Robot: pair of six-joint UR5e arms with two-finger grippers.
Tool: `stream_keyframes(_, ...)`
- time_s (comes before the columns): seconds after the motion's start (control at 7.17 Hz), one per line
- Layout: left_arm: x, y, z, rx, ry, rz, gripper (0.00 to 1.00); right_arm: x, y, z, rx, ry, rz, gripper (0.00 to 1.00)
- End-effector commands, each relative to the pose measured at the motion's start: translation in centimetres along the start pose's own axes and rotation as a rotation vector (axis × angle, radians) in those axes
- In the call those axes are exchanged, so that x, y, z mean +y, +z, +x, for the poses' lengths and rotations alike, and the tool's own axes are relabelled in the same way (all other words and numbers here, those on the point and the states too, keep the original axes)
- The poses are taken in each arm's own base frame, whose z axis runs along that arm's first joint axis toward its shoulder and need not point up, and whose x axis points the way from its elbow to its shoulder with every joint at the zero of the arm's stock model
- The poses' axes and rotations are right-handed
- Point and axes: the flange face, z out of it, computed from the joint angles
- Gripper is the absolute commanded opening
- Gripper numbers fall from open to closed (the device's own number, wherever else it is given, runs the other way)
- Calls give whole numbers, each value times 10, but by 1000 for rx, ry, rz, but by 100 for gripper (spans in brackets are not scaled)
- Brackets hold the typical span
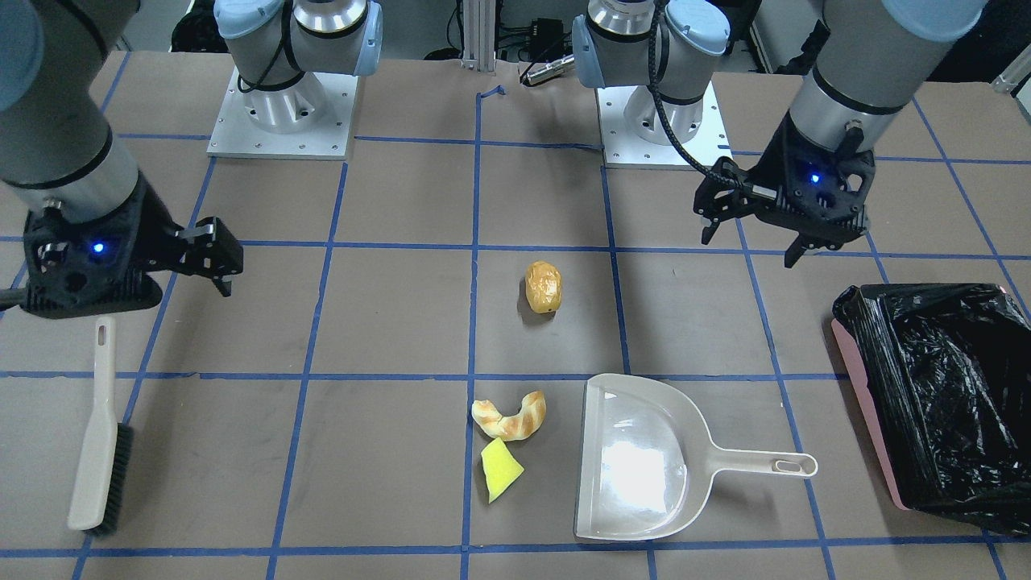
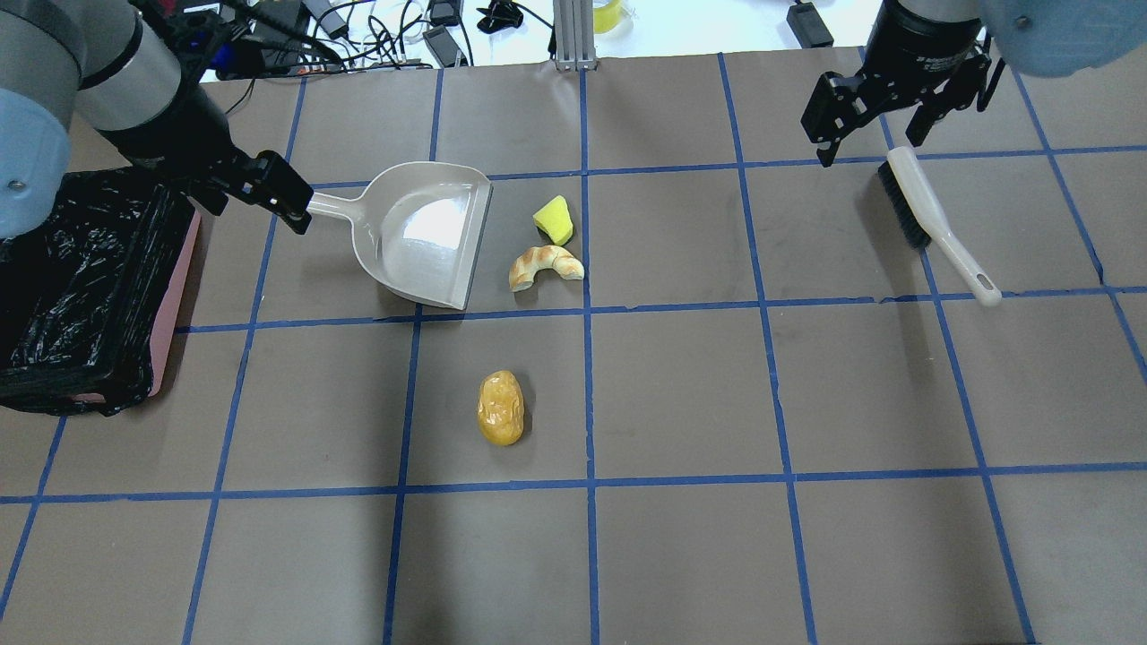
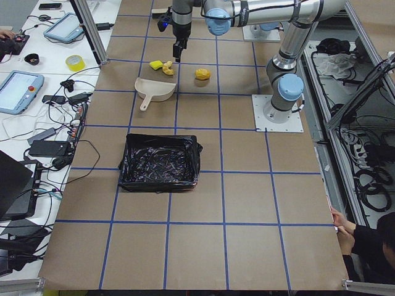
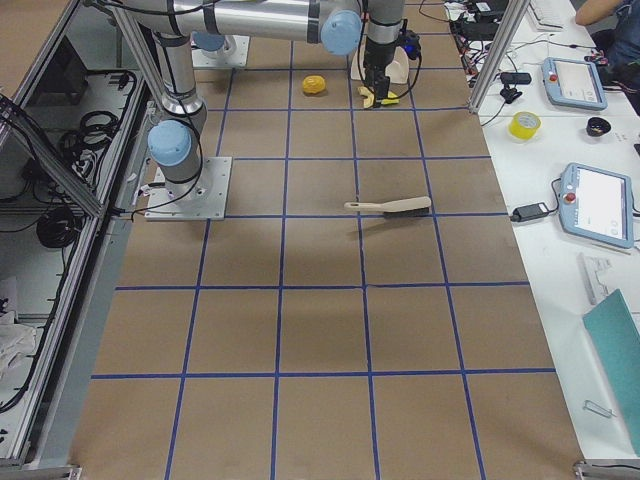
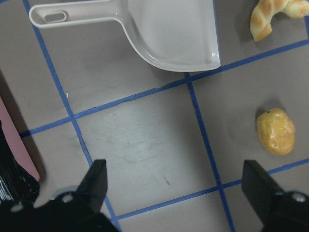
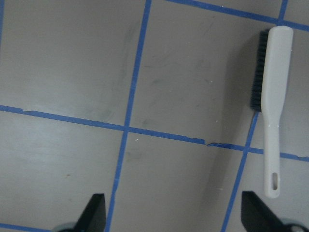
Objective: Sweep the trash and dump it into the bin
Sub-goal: 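Grasp the dustpan handle with left gripper while right gripper grasps the brush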
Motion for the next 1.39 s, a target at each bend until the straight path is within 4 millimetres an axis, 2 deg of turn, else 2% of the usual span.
stream_keyframes(0.0,-20,44,-49,-13,326,15,100,-15,89,90,-3,-49,-33,100)
stream_keyframes(0.28,-49,81,-75,-74,694,73,100,7,162,142,28,-126,18,100)
stream_keyframes(0.42,-62,95,-79,-69,796,134,100,13,184,152,30,-146,17,99)
stream_keyframes(0.56,-72,100,-84,-100,907,159,99,15,191,154,26,-150,2,96)
stream_keyframes(0.7,-78,114,-89,-99,1016,150,99,20,198,157,40,-142,-35,93)
stream_keyframes(0.84,-84,128,-94,-99,1034,147,99,23,204,157,36,-142,-48,92)
stream_keyframes(0.98,-86,139,-104,-101,1025,146,99,28,207,166,31,-125,-54,90)
stream_keyframes(1.12,-85,138,-122,-110,1002,150,99,34,213,169,20,-111,-64,88)
stream_keyframes(1.25,-88,151,-128,-94,1003,140,99,35,215,168,19,-105,-68,83)
